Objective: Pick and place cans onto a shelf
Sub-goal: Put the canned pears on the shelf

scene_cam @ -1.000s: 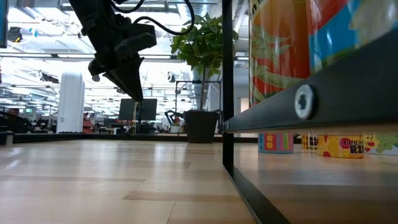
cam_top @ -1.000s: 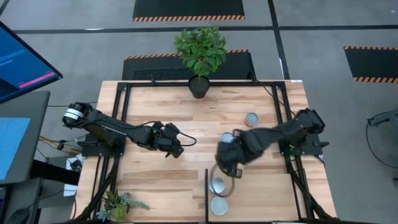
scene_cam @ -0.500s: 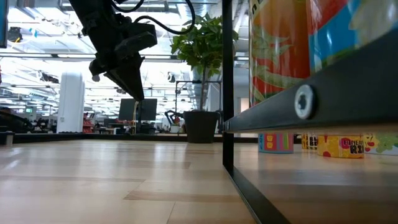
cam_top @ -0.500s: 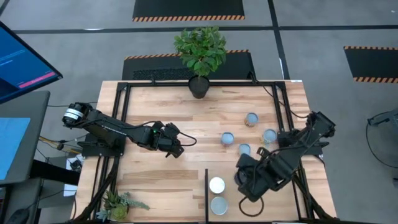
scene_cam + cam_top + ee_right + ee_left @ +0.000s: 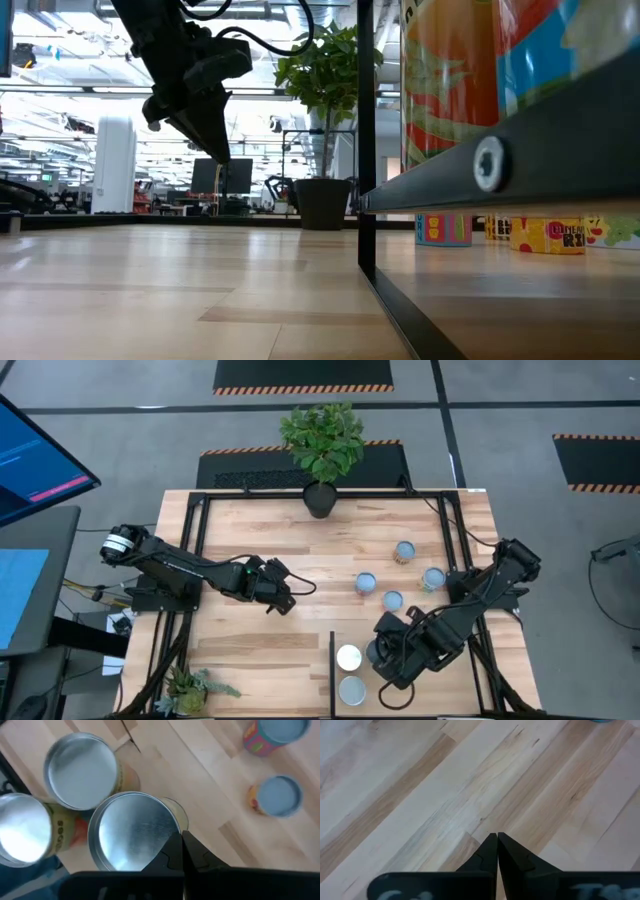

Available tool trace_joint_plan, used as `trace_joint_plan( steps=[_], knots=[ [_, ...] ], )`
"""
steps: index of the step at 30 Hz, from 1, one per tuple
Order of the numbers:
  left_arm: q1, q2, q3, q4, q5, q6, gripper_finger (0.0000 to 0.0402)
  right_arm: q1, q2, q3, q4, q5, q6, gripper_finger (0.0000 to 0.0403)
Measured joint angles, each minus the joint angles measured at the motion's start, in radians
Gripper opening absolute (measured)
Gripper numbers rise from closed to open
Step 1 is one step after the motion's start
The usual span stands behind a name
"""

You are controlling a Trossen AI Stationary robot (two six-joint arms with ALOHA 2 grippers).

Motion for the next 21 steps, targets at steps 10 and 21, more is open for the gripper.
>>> trace_joint_plan(
  steps=[10,21],
  knots=[
    [0.000,0.000,0.000,-0.001,0.003,0.000,0.0000,0.021,-0.005,-0.076,0.136,-0.008,0.039,0.0001],
    [0.000,0.000,0.000,-0.001,0.003,0.000,0.0000,0.031,-0.005,-0.082,0.117,-0.031,0.129,0.0001]
  ],
)
